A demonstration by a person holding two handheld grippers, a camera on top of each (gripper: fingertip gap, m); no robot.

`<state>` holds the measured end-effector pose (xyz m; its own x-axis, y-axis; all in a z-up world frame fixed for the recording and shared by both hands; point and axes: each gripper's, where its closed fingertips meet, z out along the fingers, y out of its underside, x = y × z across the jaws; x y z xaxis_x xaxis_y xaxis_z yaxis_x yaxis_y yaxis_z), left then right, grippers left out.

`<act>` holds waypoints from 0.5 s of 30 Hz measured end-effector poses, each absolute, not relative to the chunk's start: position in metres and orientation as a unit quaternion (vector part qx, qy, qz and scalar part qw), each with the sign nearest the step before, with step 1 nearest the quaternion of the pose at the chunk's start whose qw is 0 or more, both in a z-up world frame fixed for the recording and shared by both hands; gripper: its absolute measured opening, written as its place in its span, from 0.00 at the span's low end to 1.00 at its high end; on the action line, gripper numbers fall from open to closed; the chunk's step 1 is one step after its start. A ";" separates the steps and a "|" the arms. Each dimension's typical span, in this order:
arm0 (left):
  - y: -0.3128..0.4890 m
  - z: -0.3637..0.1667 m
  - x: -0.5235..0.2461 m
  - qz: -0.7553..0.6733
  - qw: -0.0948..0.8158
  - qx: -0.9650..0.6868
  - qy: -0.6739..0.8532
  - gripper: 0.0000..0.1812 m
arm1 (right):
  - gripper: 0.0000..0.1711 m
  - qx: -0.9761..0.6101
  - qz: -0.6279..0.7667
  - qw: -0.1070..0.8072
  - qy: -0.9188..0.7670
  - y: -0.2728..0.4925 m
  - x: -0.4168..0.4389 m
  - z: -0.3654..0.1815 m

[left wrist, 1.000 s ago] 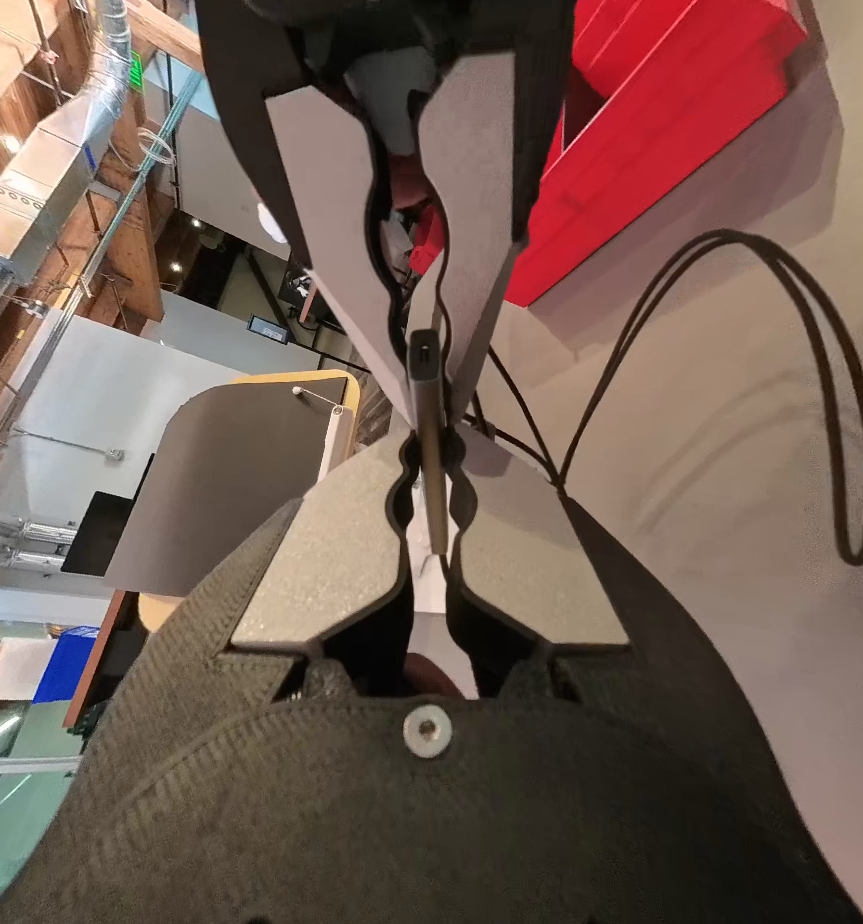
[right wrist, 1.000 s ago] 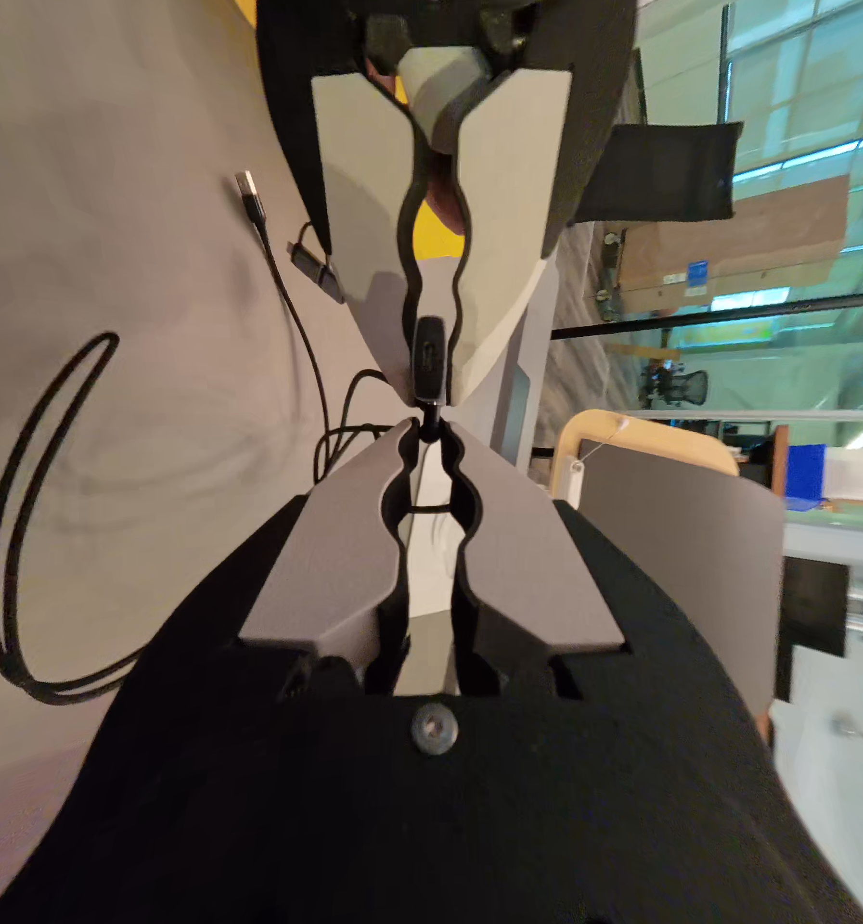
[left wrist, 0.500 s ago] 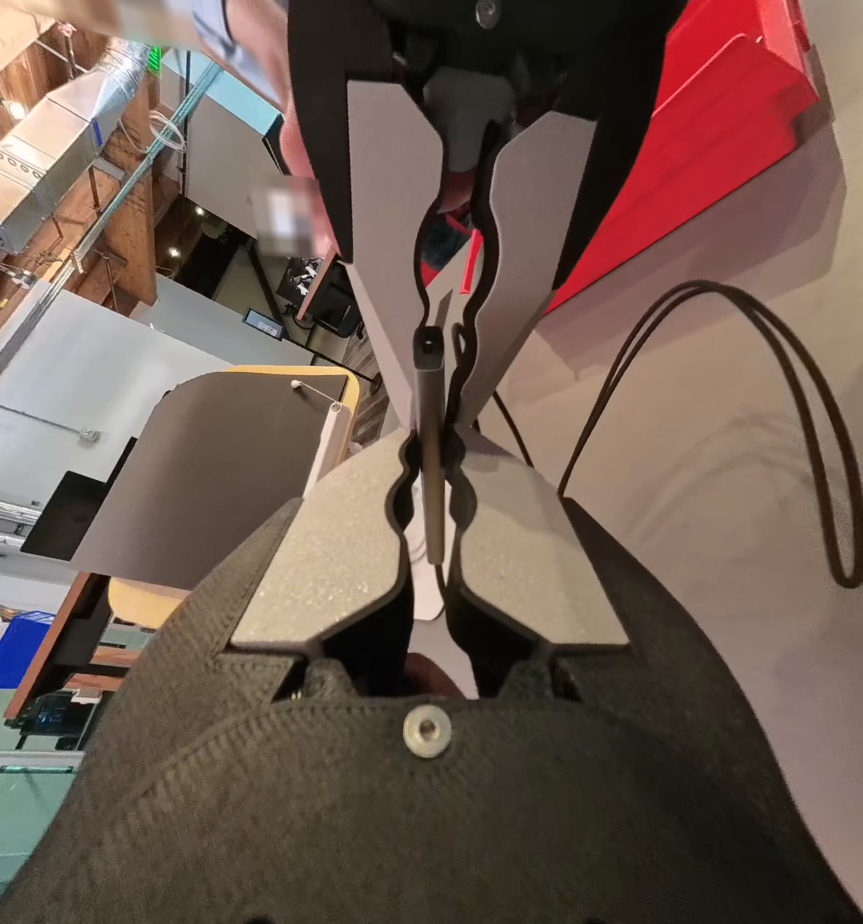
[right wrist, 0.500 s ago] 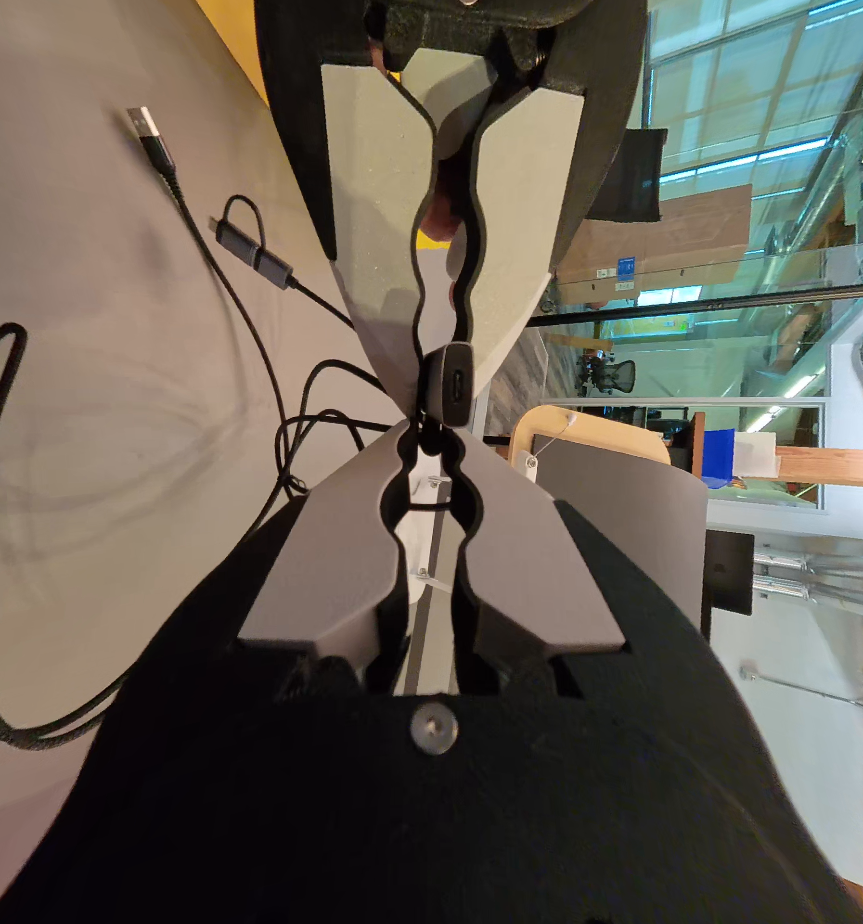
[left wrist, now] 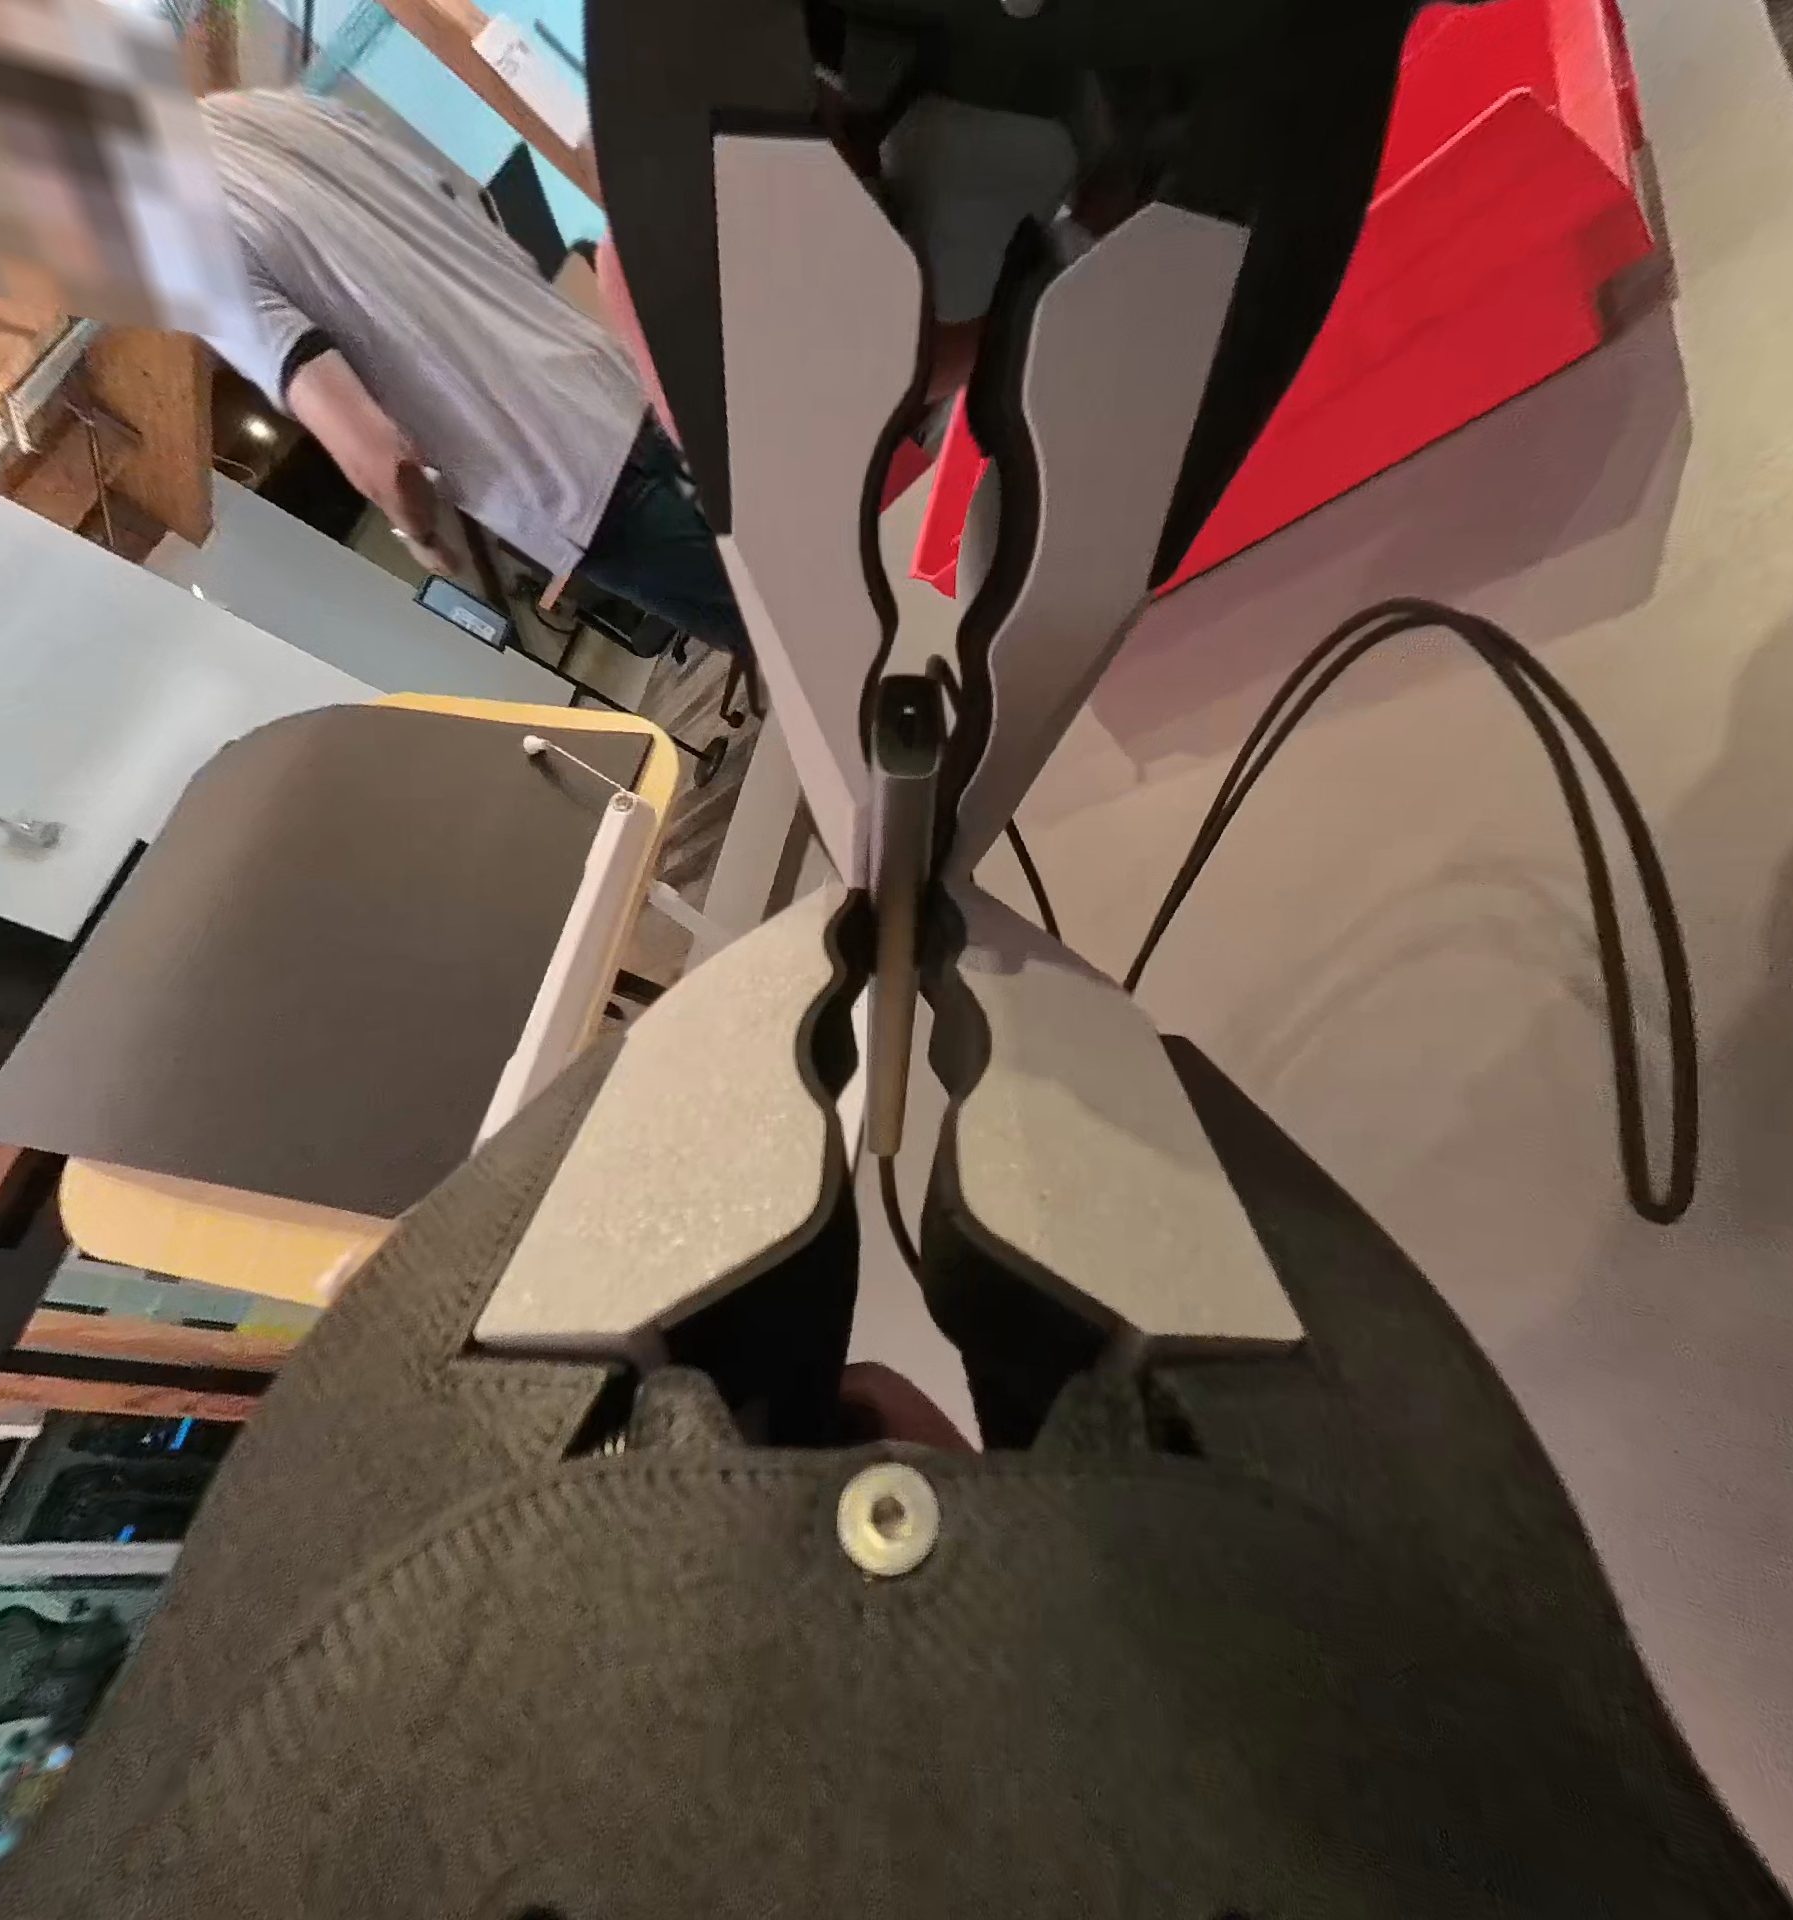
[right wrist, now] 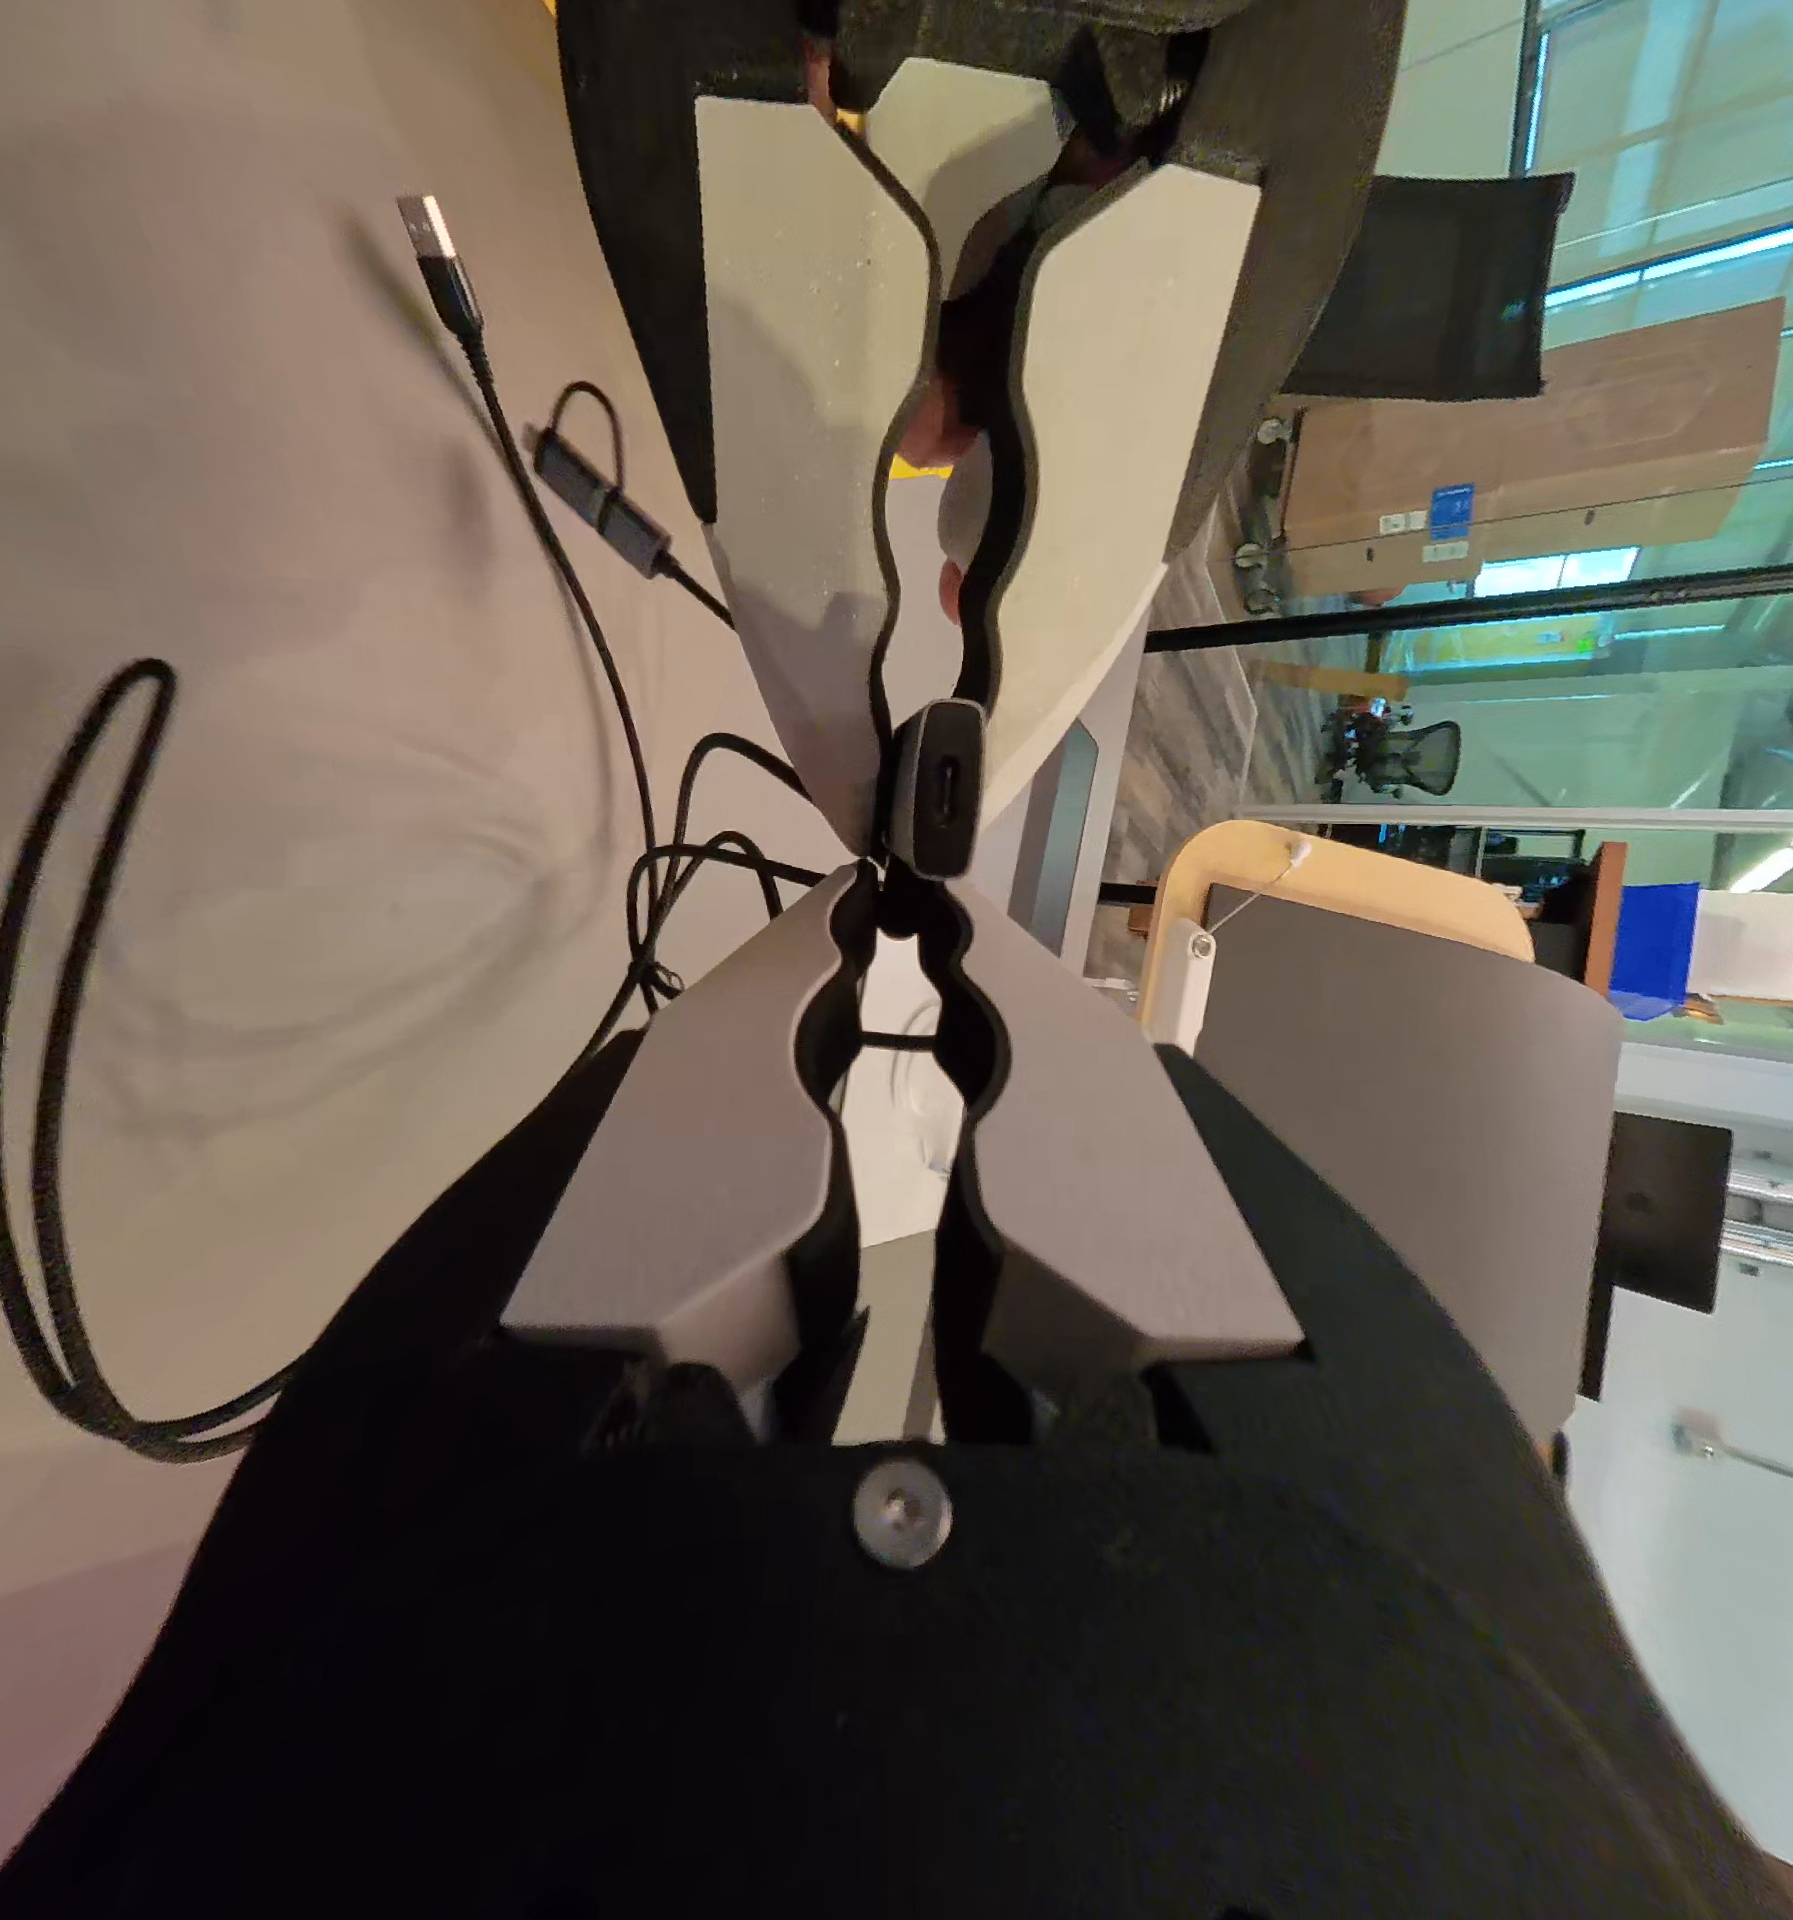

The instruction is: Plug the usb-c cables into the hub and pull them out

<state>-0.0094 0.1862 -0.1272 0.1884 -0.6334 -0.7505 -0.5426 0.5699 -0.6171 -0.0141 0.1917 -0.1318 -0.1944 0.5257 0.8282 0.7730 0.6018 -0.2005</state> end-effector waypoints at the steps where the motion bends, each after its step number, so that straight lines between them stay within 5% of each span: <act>1: 0.186 -0.128 -0.009 -0.047 0.615 -0.467 0.633 0.05 | 0.03 -0.430 -0.125 0.469 -0.761 0.191 -0.014 -0.132; 15: 0.179 -0.133 -0.003 -0.068 0.588 -0.489 0.640 0.05 | 0.04 -0.437 -0.117 0.451 -0.770 0.186 -0.005 -0.135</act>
<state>-0.0030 0.1795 -0.1330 0.1711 -0.7066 -0.6866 -0.5464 0.5119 -0.6629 -0.0048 0.1855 -0.1354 -0.2122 0.5666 0.7962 0.7777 0.5912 -0.2135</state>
